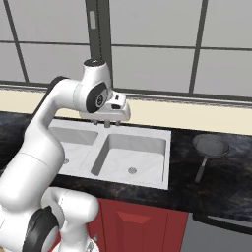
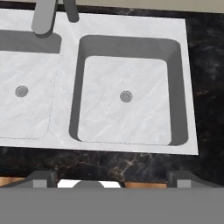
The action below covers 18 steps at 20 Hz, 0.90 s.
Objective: Pick the pan and sponge and place them into the sink. Then turn on the water.
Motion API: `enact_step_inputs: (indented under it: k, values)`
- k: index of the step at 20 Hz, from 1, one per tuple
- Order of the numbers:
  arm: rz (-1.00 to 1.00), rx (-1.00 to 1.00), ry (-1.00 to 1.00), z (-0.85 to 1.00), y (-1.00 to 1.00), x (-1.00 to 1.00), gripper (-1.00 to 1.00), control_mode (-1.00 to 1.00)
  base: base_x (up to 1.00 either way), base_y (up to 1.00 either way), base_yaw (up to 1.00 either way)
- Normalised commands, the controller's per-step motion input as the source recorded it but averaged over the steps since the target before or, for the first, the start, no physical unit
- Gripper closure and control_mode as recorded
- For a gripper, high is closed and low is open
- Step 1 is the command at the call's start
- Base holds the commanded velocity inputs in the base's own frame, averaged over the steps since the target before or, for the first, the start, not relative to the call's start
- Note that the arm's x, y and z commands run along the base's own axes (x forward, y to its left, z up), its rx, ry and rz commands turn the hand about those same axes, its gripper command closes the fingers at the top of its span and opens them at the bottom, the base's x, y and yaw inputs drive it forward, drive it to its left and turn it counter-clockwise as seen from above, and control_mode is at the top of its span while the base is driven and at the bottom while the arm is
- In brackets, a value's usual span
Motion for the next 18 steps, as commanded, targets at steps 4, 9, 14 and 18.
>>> enact_step_inputs:
  k: [4, 9, 14, 18]
  values:
    - [0.00, 0.00, 0.00, -0.13, -0.34, -0.04, -1.00, -1.00, 0.00, 0.00, 0.00]
    - [-0.03, 0.00, 0.00, -0.13, -0.37, -0.08, -1.00, -1.00, 0.00, 0.00, 0.00]
    - [-0.04, 0.00, 0.00, -0.08, -0.41, -0.12, -1.00, -1.00, 0.00, 0.00, 0.00]
    - [-0.03, 0.00, 0.00, -0.02, -0.44, -0.14, -1.00, -1.00, 0.00, 0.00, 0.00]
